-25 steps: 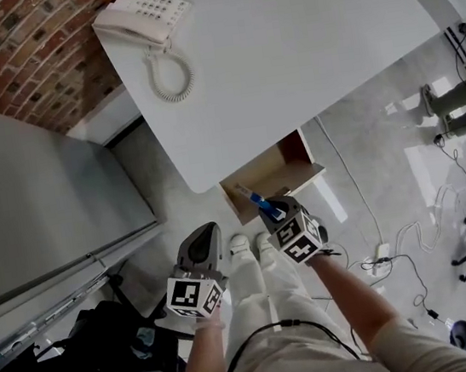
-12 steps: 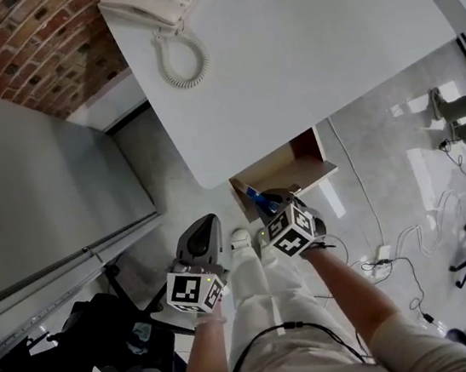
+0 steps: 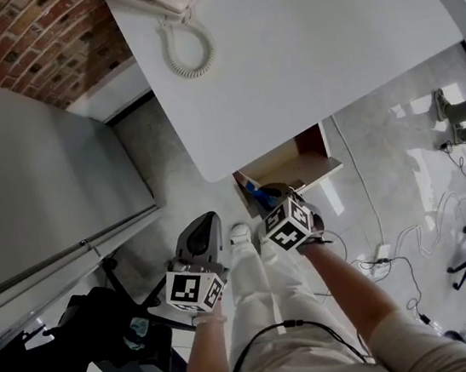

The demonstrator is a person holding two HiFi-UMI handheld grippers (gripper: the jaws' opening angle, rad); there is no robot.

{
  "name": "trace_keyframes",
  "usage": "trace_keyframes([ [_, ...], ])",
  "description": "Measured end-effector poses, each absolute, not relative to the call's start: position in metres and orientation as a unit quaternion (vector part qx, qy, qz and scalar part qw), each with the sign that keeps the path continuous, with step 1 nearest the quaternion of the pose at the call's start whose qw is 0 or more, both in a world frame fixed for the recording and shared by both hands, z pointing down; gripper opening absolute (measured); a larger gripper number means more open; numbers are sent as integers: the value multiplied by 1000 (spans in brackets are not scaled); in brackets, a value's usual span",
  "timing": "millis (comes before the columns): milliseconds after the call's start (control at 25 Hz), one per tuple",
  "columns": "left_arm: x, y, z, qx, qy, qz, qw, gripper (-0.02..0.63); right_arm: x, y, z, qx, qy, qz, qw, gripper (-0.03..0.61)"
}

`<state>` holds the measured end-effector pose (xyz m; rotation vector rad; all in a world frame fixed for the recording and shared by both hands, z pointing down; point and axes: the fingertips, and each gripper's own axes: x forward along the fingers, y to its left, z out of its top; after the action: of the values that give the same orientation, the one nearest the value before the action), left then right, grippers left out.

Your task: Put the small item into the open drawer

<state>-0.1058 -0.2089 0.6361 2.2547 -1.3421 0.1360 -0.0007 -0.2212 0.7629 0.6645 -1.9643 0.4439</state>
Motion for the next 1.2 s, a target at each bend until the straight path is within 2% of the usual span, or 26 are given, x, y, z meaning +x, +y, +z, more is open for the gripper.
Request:
trace_keyframes([
  [440, -104, -201, 640, 828, -494, 48, 260, 6, -1, -215, 766, 272, -813, 198, 476, 151],
  [920, -102, -201, 630, 832, -493, 46, 250, 6, -1, -221, 740, 284, -835, 188, 432, 161],
  [1080, -100, -202, 623, 834, -493, 44, 244, 6, 0, -223, 725, 291, -846, 180, 409, 137],
  [1200, -98, -204, 615, 836, -493, 42, 237, 6, 3, -226, 709, 303, -853, 169, 390, 90],
])
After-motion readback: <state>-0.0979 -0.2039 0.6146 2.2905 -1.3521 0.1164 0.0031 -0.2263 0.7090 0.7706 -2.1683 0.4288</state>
